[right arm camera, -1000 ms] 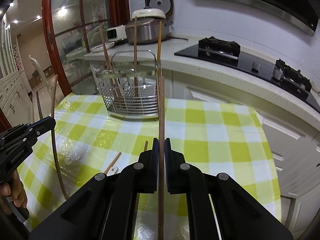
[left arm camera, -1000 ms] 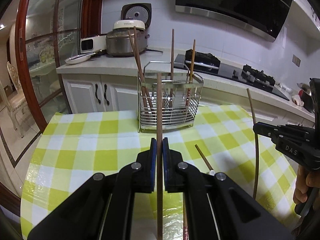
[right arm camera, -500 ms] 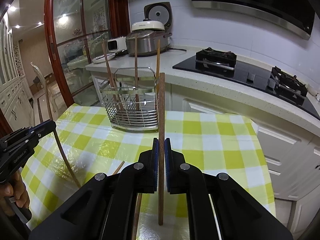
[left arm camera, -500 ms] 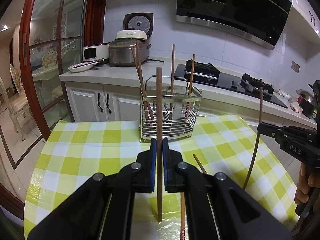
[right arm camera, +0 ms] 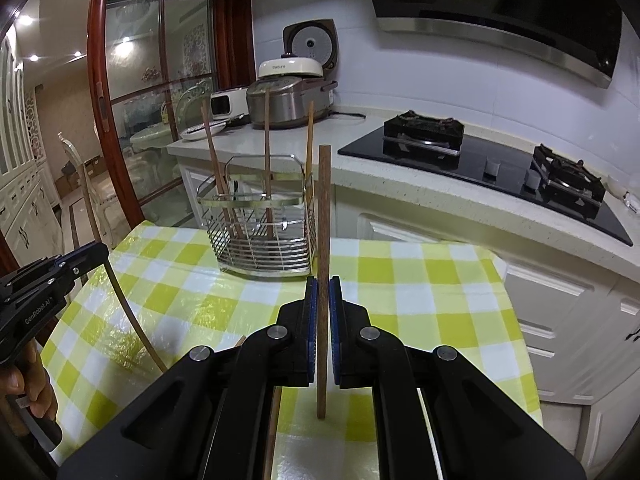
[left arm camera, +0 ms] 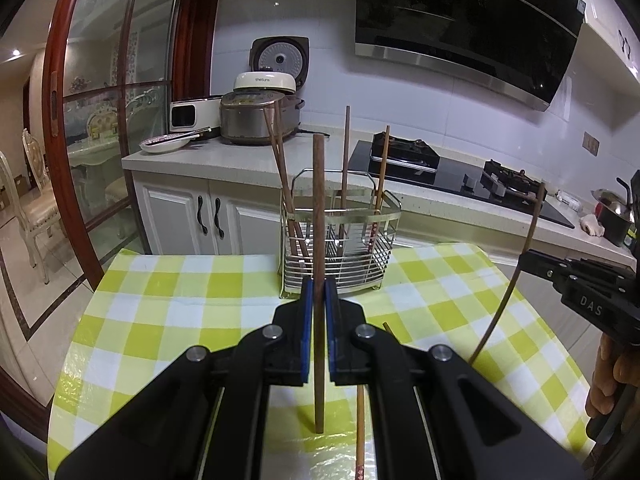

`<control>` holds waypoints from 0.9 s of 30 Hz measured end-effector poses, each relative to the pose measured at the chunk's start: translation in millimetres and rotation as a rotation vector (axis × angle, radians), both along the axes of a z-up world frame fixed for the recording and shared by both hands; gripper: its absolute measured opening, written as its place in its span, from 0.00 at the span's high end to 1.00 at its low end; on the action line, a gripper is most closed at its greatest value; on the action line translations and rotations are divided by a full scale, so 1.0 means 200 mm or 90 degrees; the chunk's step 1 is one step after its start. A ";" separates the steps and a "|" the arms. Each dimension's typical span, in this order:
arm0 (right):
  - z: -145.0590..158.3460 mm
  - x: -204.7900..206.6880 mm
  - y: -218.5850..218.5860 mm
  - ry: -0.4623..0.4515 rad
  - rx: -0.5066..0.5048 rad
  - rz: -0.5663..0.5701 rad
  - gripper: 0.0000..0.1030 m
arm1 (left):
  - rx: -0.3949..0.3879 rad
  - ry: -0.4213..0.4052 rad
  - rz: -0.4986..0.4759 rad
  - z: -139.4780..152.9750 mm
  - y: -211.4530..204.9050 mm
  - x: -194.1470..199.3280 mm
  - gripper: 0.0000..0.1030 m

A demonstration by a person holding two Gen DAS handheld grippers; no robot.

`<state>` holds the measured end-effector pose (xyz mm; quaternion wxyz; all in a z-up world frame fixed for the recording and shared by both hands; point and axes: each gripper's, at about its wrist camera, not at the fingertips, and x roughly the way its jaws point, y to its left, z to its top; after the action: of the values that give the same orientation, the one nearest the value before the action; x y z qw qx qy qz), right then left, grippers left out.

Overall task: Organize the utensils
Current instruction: 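Lift both held chopsticks upright and carry them over the wire rack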

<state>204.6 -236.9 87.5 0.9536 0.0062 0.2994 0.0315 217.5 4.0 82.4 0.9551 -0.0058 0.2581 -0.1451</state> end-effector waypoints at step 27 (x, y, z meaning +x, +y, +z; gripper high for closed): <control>0.29 0.22 0.07 -0.065 -0.004 -0.002 0.94 | -0.017 -0.082 0.040 0.30 -0.03 0.20 0.94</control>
<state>247.7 -223.1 146.4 0.9677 0.0021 0.2504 0.0297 258.0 -1.1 142.2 0.9738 -0.0172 0.1935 -0.1184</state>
